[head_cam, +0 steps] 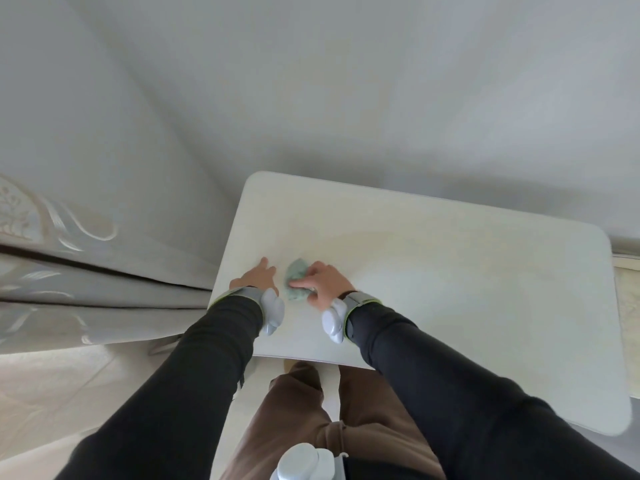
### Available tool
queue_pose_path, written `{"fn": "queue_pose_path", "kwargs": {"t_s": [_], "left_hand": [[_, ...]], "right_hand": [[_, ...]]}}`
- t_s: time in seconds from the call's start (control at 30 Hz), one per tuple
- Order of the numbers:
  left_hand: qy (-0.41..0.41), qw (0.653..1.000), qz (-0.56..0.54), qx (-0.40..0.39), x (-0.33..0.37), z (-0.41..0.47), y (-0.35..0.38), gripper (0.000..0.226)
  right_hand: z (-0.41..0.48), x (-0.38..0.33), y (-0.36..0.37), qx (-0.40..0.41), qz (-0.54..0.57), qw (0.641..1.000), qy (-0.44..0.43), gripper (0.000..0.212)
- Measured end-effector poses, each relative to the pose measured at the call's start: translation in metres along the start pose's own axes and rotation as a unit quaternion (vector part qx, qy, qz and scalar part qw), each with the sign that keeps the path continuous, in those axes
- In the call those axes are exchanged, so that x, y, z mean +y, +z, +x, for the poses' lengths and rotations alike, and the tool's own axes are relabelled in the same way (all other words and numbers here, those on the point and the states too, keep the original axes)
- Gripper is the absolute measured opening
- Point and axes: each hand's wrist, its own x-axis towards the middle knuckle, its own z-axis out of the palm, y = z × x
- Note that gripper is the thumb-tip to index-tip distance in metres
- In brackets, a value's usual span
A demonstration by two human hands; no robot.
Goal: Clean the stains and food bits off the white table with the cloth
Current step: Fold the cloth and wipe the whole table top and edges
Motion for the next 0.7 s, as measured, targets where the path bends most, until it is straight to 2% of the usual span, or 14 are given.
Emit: {"fn": "queue_pose_path", "kwargs": {"t_s": [0.03, 0.07, 0.13, 0.17, 0.23, 0.27, 0.33, 0.37, 0.4, 0.43, 0.5, 0.57, 0.63, 0.7], "left_hand": [[-0.005, 1.0, -0.013, 0.019, 0.003, -0.001, 0.002, 0.064], [-0.012, 0.998, -0.03, 0.046, 0.006, -0.002, 0.005, 0.062], [-0.01, 0.989, -0.089, 0.121, 0.011, -0.002, 0.008, 0.054], [0.003, 0.98, -0.126, 0.156, 0.013, -0.001, 0.009, 0.049], [0.03, 0.95, -0.251, 0.186, 0.024, -0.001, 0.008, 0.045], [0.029, 0.918, -0.355, 0.177, 0.032, -0.002, 0.007, 0.048], [-0.01, 0.806, -0.584, 0.098, 0.049, -0.008, 0.006, 0.05], [-0.028, 0.752, -0.656, 0.046, 0.056, -0.011, 0.004, 0.047], [-0.029, 0.726, -0.687, 0.014, 0.059, -0.012, 0.003, 0.046], [-0.017, 0.721, -0.693, 0.003, 0.062, -0.014, 0.002, 0.047], [0.005, 0.718, -0.694, 0.05, 0.062, -0.013, 0.004, 0.043], [0.01, 0.693, -0.714, 0.096, 0.06, -0.009, 0.005, 0.044], [0.006, 0.677, -0.728, 0.105, 0.057, -0.007, 0.003, 0.045], [-0.004, 0.698, -0.706, 0.119, 0.054, -0.005, 0.001, 0.048]], "right_hand": [[-0.001, 0.0, -0.002, 0.012, 0.091, 0.995, 0.026, 0.045], [-0.004, -0.001, -0.006, 0.039, 0.211, 0.975, 0.06, 0.039], [-0.007, 0.001, -0.018, 0.1, 0.413, 0.898, 0.114, 0.024], [-0.007, 0.003, -0.024, 0.115, 0.471, 0.864, 0.138, 0.021], [-0.007, 0.008, -0.033, 0.117, 0.534, 0.82, 0.169, 0.017], [-0.007, 0.01, -0.036, 0.115, 0.554, 0.806, 0.175, 0.015], [-0.006, 0.012, -0.04, 0.113, 0.588, 0.778, 0.192, 0.015], [-0.005, 0.013, -0.041, 0.115, 0.601, 0.764, 0.205, 0.017], [-0.005, 0.012, -0.042, 0.116, 0.608, 0.754, 0.22, 0.017], [-0.004, 0.011, -0.043, 0.116, 0.612, 0.748, 0.23, 0.015], [-0.004, 0.008, -0.045, 0.113, 0.622, 0.738, 0.236, 0.012], [-0.004, 0.006, -0.047, 0.106, 0.63, 0.733, 0.235, 0.028], [-0.002, 0.008, -0.05, 0.107, 0.598, 0.763, 0.22, 0.043], [-0.001, 0.007, -0.052, 0.131, 0.554, 0.794, 0.212, 0.039]]}}
